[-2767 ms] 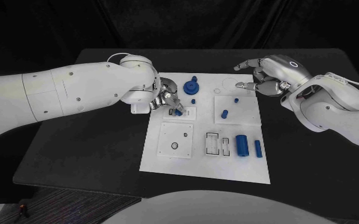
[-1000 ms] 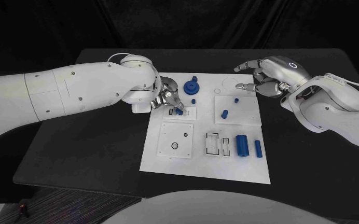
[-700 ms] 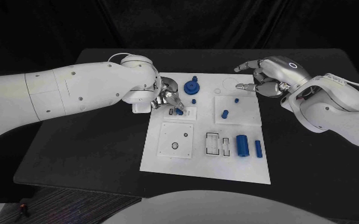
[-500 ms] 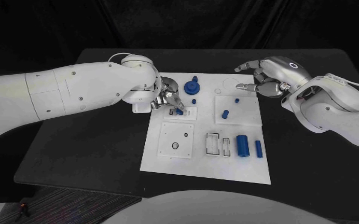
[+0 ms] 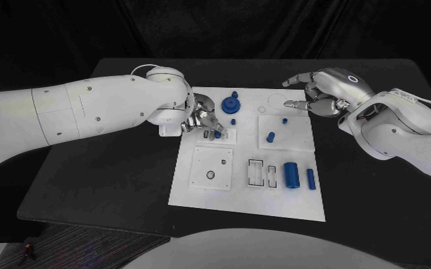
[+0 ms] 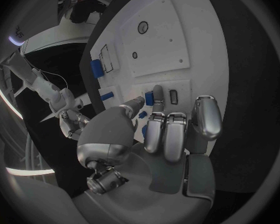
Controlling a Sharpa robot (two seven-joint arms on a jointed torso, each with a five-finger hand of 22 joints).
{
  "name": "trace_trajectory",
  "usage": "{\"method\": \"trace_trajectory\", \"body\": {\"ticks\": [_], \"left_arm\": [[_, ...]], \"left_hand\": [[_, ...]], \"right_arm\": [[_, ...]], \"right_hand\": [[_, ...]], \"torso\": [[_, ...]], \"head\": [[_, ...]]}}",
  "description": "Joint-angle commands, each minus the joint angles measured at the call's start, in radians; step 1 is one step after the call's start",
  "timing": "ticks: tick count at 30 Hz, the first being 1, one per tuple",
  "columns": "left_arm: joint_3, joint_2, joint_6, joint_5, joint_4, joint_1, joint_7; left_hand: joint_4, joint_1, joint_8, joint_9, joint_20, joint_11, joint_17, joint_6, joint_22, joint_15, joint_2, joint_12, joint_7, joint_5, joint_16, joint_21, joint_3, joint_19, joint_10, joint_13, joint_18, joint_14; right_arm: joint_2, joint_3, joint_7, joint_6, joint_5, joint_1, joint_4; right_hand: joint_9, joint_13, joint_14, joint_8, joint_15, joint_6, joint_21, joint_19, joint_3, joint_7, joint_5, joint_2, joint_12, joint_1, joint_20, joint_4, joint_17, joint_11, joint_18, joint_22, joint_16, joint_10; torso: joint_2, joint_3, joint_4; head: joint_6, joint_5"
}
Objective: Assemble the parts on the task board
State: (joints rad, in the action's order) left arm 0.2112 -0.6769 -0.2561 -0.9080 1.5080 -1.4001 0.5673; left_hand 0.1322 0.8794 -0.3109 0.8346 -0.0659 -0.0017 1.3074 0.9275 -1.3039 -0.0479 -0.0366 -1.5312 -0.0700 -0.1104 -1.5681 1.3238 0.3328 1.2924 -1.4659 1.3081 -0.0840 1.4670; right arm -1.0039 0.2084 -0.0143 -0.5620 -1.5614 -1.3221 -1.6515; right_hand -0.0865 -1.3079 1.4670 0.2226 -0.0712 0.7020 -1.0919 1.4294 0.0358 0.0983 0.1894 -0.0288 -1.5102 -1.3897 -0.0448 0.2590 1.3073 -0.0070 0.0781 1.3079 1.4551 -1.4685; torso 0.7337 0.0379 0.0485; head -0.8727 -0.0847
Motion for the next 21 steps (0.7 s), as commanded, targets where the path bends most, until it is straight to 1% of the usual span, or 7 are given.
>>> {"method": "trace_trajectory", "body": {"ticks": [1, 3, 7, 9, 14, 16, 21], "left_arm": [[0.001, 0.002, -0.024, 0.005, 0.001, 0.004, -0.012], [0.001, 0.002, -0.025, 0.005, 0.0, 0.005, -0.012], [0.001, 0.001, -0.025, 0.005, -0.002, 0.005, -0.011], [0.001, 0.001, -0.024, 0.005, -0.003, 0.005, -0.01], [0.001, -0.001, -0.02, 0.005, -0.003, 0.006, -0.007], [0.001, -0.004, -0.012, 0.005, -0.001, 0.006, -0.009], [0.001, -0.021, 0.054, 0.0, 0.016, 0.005, -0.022]], "left_hand": [[0.015, -0.012, 0.01, -0.001, -0.008, 0.008, 0.263, 0.001, 0.0, 0.009, -0.001, 0.004, -0.006, 0.016, -0.003, -0.005, -0.022, -0.002, -0.063, 0.21, -0.003, 0.104], [0.039, -0.026, 0.019, 0.001, -0.009, 0.009, 0.263, 0.006, -0.003, 0.01, -0.001, 0.004, -0.006, 0.039, -0.003, -0.007, -0.052, -0.001, -0.063, 0.211, -0.003, 0.104], [0.054, -0.033, 0.019, 0.009, -0.009, 0.008, 0.263, 0.019, -0.006, 0.01, -0.004, 0.003, -0.004, 0.048, -0.003, -0.007, -0.073, 0.001, -0.064, 0.212, -0.003, 0.104], [0.073, -0.039, 0.003, 0.028, -0.007, 0.003, 0.263, 0.04, -0.009, 0.006, -0.008, 0.002, 0.002, 0.052, -0.003, -0.008, -0.098, 0.003, -0.065, 0.213, -0.003, 0.104], [0.093, -0.027, -0.053, 0.098, 0.002, -0.01, 0.263, 0.061, -0.02, -0.004, -0.019, -0.004, 0.018, 0.052, -0.003, -0.005, -0.133, 0.012, -0.071, 0.22, -0.001, 0.104], [0.096, -0.023, -0.063, 0.115, 0.005, -0.012, 0.263, 0.056, -0.022, -0.007, -0.021, -0.004, 0.02, 0.052, -0.003, -0.005, -0.141, 0.015, -0.072, 0.221, -0.001, 0.104], [0.092, 0.0, -0.084, 0.146, 0.01, -0.017, 0.263, 0.052, -0.038, -0.012, -0.019, -0.021, 0.025, 0.048, -0.003, 0.008, -0.155, 0.033, -0.088, 0.24, 0.004, 0.104]], "right_arm": [[-0.001, -0.001, 0.017, 0.005, -0.006, 0.003, 0.0], [-0.001, -0.001, 0.017, 0.005, -0.006, 0.003, 0.0], [-0.001, -0.001, 0.018, 0.007, -0.006, 0.003, 0.0], [-0.001, -0.001, 0.019, 0.008, -0.006, 0.003, 0.0], [-0.001, -0.001, 0.018, 0.008, -0.006, 0.004, 0.001], [-0.002, -0.001, 0.018, 0.008, -0.006, 0.004, 0.001], [-0.005, -0.001, 0.016, 0.006, -0.006, 0.004, -0.001]], "right_hand": [[0.001, -0.18, 0.069, -0.003, 0.007, 0.006, 0.007, -0.007, 0.0, -0.003, 0.003, 0.004, 0.004, -0.004, -0.001, -0.008, 0.138, 0.007, 0.013, 0.14, -0.004, -0.027], [0.001, -0.18, 0.069, -0.003, 0.007, 0.006, 0.007, -0.007, 0.0, -0.003, 0.003, 0.004, 0.004, -0.004, -0.001, -0.008, 0.138, 0.007, 0.013, 0.14, -0.004, -0.027], [0.001, -0.18, 0.068, -0.003, 0.007, 0.007, 0.006, -0.006, 0.0, -0.003, 0.005, 0.004, 0.004, -0.005, -0.001, -0.009, 0.137, 0.007, 0.013, 0.141, -0.005, -0.027], [0.002, -0.18, 0.068, -0.003, 0.007, 0.007, 0.008, -0.007, 0.0, -0.002, 0.007, 0.005, 0.004, -0.005, -0.001, -0.009, 0.137, 0.007, 0.013, 0.14, -0.005, -0.027], [0.002, -0.18, 0.068, -0.003, 0.007, 0.007, 0.008, -0.007, 0.0, -0.002, 0.007, 0.005, 0.004, -0.005, -0.001, -0.009, 0.137, 0.007, 0.013, 0.14, -0.005, -0.027], [0.002, -0.18, 0.068, -0.003, 0.007, 0.007, 0.008, -0.007, 0.0, -0.002, 0.007, 0.005, 0.004, -0.005, -0.001, -0.009, 0.137, 0.007, 0.013, 0.14, -0.005, -0.027], [0.002, -0.178, 0.068, -0.003, 0.007, 0.007, 0.009, -0.007, -0.001, -0.002, 0.009, 0.005, 0.005, -0.006, -0.001, -0.01, 0.137, 0.007, 0.014, 0.14, -0.006, -0.026]], "torso": [[0.0, -0.0002, 0.0003], [0.0, -0.0004, -0.0003], [0.0, -0.0004, -0.0005], [0.0, -0.0003, -0.0003], [0.001, 0.0001, 0.0001], [0.0, 0.0001, 0.0001], [0.0, 0.0001, -0.0001]], "head": [[0.0, 0.001], [0.0, 0.0], [0.0, 0.0], [0.0, 0.0], [0.0, 0.0], [0.0, 0.0], [0.0, -0.001]]}}
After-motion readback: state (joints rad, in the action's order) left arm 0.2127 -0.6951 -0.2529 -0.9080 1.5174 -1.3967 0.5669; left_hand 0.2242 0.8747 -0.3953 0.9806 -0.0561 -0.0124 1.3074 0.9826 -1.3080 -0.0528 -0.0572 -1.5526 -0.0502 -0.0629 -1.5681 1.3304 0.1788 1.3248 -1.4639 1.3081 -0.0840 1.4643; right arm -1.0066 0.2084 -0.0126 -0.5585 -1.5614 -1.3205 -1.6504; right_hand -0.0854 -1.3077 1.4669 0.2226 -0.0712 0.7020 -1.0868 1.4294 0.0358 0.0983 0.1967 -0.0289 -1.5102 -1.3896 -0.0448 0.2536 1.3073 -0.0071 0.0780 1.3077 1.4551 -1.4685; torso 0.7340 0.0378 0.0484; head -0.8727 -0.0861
